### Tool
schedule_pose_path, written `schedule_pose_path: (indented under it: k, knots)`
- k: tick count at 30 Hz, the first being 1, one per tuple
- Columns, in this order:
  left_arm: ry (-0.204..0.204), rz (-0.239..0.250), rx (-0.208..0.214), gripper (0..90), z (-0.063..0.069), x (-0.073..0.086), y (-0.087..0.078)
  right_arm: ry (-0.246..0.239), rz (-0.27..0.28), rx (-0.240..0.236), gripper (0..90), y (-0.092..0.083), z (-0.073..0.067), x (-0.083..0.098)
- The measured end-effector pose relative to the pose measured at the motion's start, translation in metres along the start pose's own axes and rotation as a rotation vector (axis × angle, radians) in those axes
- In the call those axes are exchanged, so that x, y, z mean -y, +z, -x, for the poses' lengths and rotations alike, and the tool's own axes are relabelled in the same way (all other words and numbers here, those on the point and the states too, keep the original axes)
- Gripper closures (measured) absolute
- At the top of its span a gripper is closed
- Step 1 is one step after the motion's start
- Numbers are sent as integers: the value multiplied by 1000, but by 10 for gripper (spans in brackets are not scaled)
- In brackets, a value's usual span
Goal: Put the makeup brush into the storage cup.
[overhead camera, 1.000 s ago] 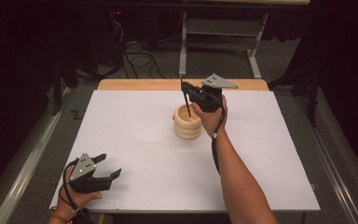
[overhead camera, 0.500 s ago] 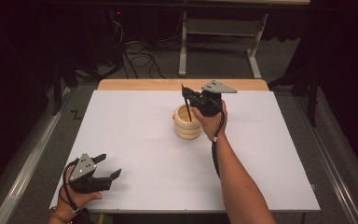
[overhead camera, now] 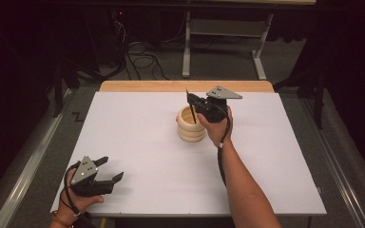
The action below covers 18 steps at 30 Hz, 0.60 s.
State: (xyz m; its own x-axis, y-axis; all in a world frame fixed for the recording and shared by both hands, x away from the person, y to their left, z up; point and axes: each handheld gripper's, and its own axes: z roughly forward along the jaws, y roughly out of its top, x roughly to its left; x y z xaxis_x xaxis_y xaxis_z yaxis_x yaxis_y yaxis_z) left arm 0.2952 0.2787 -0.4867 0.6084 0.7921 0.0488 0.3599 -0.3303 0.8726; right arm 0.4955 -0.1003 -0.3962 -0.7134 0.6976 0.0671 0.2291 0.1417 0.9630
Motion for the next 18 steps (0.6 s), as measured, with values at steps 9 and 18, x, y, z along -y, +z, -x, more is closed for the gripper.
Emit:
schedule_pose_path:
  k: [9, 18]
  knots:
    - [-3, -1, 0, 217, 1, 0, 1, -1, -3, 0, 855, -4, 1, 3]
    - [-1, -3, -4, 217, 1, 0, 0, -5, -5, 4, 854, -7, 3, 6]
